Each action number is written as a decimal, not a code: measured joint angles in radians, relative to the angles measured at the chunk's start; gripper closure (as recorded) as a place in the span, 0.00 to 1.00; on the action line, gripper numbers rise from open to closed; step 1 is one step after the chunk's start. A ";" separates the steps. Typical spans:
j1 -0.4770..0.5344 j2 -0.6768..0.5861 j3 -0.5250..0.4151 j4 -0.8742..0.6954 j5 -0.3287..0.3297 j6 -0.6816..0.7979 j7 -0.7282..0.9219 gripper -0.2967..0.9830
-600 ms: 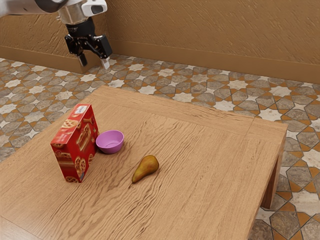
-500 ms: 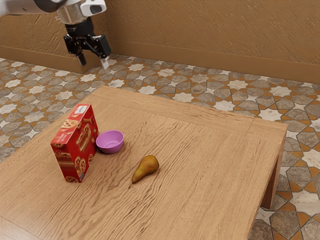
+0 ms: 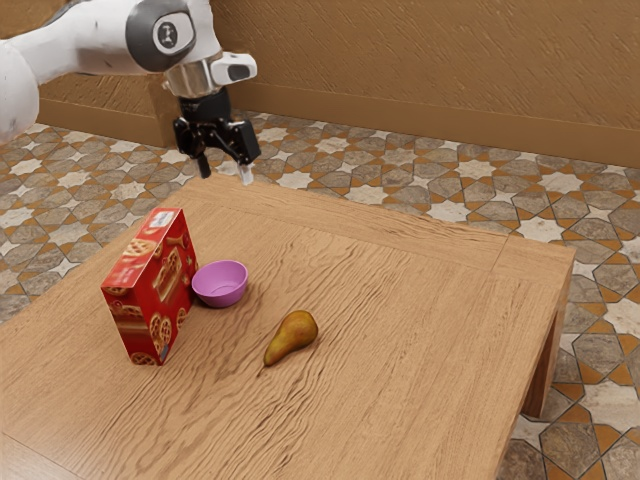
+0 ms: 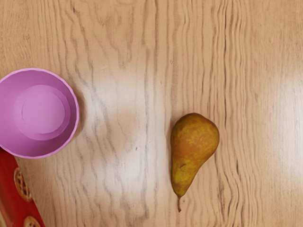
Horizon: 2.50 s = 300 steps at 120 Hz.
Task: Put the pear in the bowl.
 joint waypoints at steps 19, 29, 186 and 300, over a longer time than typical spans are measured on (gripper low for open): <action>-0.026 0.056 -0.005 -0.077 0.018 0.080 -0.013 0.23; -0.043 0.085 -0.005 -0.108 0.021 0.126 -0.022 0.23; -0.089 0.244 -0.057 -0.460 -0.012 0.713 -0.059 0.24; 0.018 0.189 0.046 -0.334 0.044 0.622 -0.054 0.76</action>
